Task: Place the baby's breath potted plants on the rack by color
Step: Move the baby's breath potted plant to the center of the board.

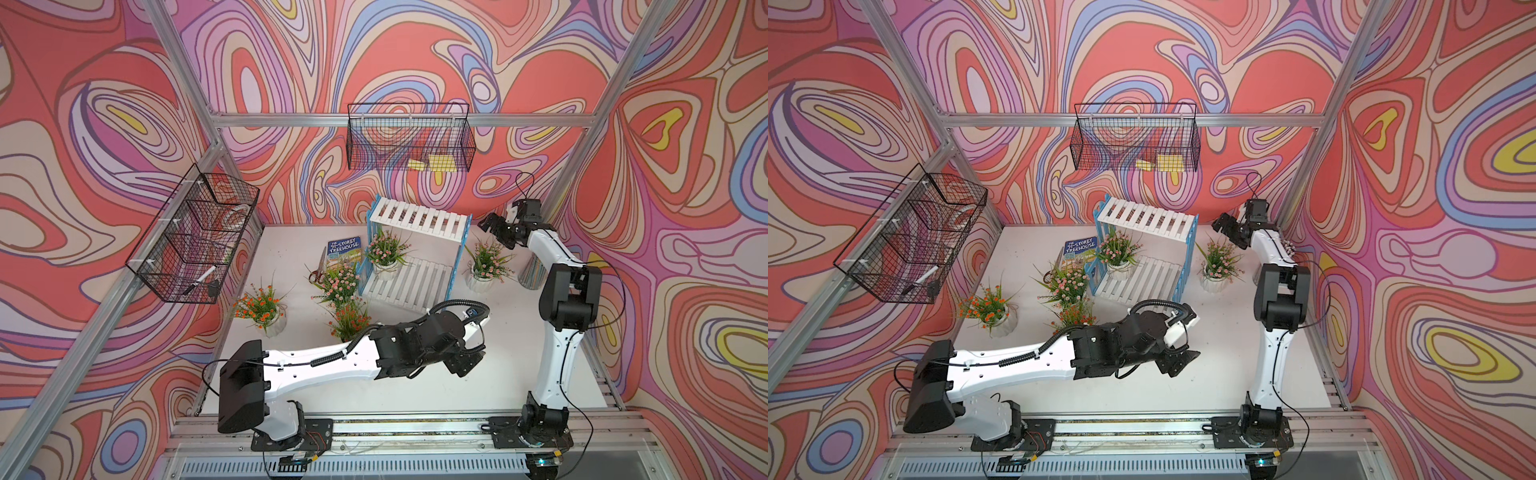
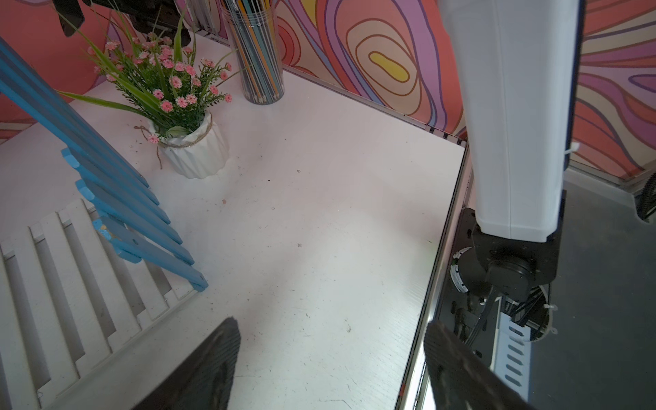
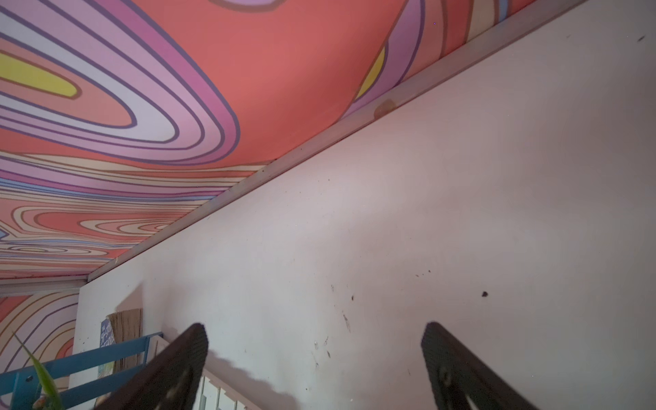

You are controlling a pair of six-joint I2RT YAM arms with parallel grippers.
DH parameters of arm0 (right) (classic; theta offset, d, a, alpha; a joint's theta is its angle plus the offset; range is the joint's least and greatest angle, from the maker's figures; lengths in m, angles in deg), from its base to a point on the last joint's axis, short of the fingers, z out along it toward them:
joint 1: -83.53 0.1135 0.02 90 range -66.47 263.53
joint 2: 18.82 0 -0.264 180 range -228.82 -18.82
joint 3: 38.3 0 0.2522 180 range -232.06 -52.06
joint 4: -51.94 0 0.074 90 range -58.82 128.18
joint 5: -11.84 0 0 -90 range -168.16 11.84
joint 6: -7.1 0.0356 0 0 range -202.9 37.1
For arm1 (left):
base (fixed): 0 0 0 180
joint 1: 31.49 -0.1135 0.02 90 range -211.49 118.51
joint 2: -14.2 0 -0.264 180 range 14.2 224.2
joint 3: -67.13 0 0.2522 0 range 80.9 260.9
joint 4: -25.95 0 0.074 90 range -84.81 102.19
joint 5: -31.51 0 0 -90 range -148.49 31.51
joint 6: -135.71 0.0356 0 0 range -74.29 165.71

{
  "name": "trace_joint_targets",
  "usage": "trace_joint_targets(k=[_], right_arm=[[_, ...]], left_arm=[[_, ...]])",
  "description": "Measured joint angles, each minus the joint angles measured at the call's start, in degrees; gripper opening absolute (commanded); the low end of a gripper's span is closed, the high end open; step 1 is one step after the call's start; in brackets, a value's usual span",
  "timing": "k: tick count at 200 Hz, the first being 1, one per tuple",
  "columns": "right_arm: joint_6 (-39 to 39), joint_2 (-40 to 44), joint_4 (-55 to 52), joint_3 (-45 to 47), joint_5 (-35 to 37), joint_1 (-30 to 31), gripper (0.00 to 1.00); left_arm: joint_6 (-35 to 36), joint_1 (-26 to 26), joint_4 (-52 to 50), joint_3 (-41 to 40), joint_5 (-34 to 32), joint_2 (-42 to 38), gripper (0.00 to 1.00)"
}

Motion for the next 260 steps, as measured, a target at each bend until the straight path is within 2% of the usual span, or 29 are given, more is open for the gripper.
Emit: trace_joint_targets(k=[37, 78, 146, 219, 260], right_arm=[[-0.7, -0.1, 0.5, 5.6, -3.5, 0.0, 0.97], [-4.3, 1.4, -3.9, 11.1, -3.0, 0.3, 0.98], [-11.1, 11.9, -9.8, 17.2, 3.4, 4.3, 0.97], [-12.7, 21.9, -10.6, 30.8, 8.1, 6.4, 0.97], [-12.4, 29.5, -11.7, 37.5, 9.6, 7.1, 0.96]], left_arm=[[-0.3, 0.0, 0.5, -0.5, -0.2, 0.0, 0.83], [-0.5, 0.0, 0.5, -1.4, -0.2, 0.0, 0.83], [-1.2, 0.0, 0.4, -1.7, -0.3, 0.0, 0.83], [-3.3, 0.0, 0.2, -2.9, -2.3, 1.0, 0.83], [-4.6, 0.0, 1.6, -3.1, -2.8, 4.9, 0.83]])
